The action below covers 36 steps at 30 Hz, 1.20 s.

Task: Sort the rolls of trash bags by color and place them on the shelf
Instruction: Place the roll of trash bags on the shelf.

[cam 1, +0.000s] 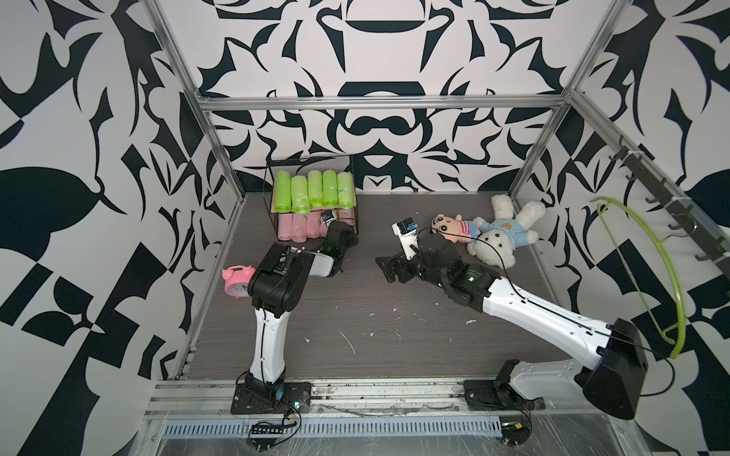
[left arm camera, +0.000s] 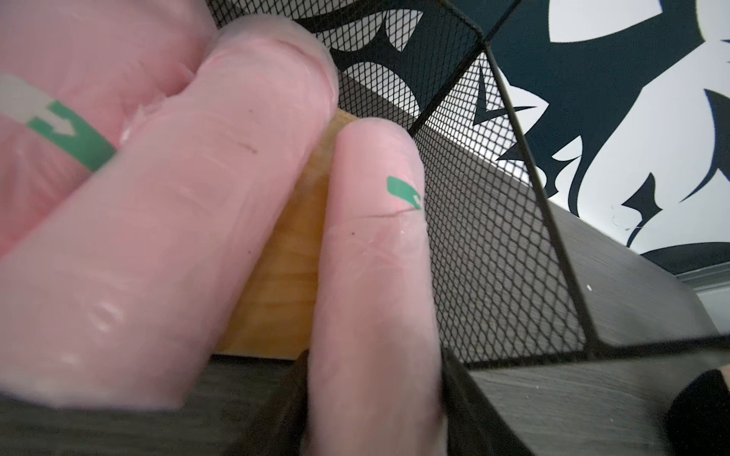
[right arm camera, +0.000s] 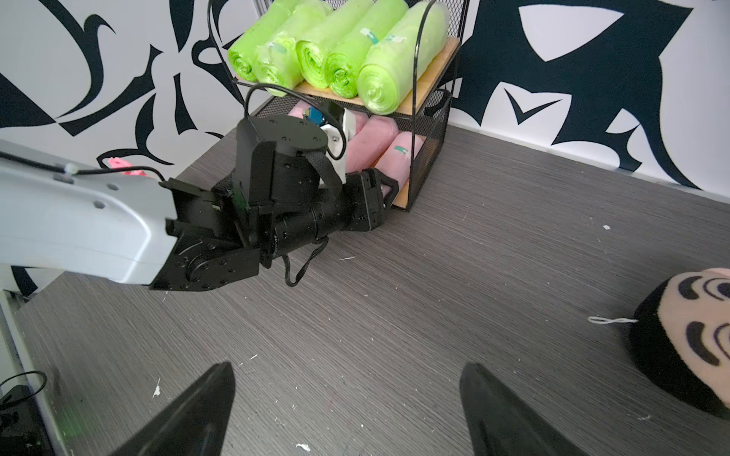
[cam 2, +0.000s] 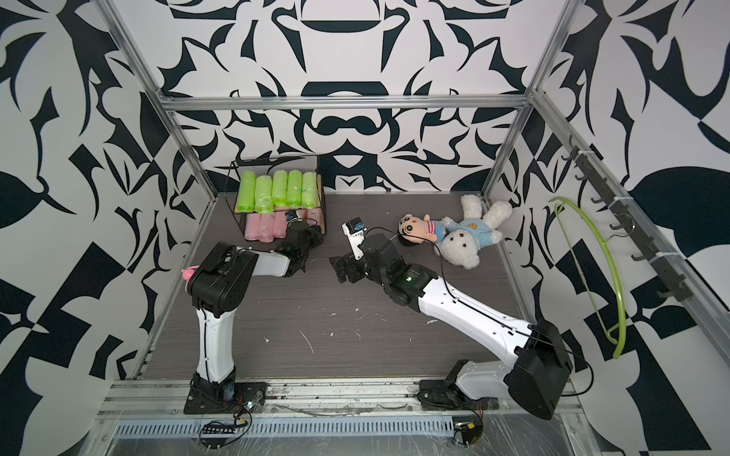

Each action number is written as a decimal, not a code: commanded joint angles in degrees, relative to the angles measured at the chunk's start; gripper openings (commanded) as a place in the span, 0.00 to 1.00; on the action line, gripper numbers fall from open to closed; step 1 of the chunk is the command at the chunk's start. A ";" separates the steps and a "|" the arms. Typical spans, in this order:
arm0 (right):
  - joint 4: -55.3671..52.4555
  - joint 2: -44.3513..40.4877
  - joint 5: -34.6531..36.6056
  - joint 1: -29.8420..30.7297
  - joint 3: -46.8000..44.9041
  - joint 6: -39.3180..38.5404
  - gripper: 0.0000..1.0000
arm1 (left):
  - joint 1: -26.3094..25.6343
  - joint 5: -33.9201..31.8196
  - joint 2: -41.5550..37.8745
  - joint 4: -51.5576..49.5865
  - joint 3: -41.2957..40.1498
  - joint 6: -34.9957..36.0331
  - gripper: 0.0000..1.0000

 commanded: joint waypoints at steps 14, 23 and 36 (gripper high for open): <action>0.88 -0.61 -0.19 -0.01 0.32 0.51 0.95 | 0.03 0.14 -2.20 3.00 -2.70 -5.01 0.66; 1.05 -0.66 -0.37 0.00 0.08 1.20 0.94 | -0.93 0.76 -7.49 3.88 -9.64 -9.51 0.77; 1.97 -1.54 -0.61 -0.01 -1.52 2.04 0.93 | -1.15 11.35 -14.97 2.63 -18.56 -14.18 0.55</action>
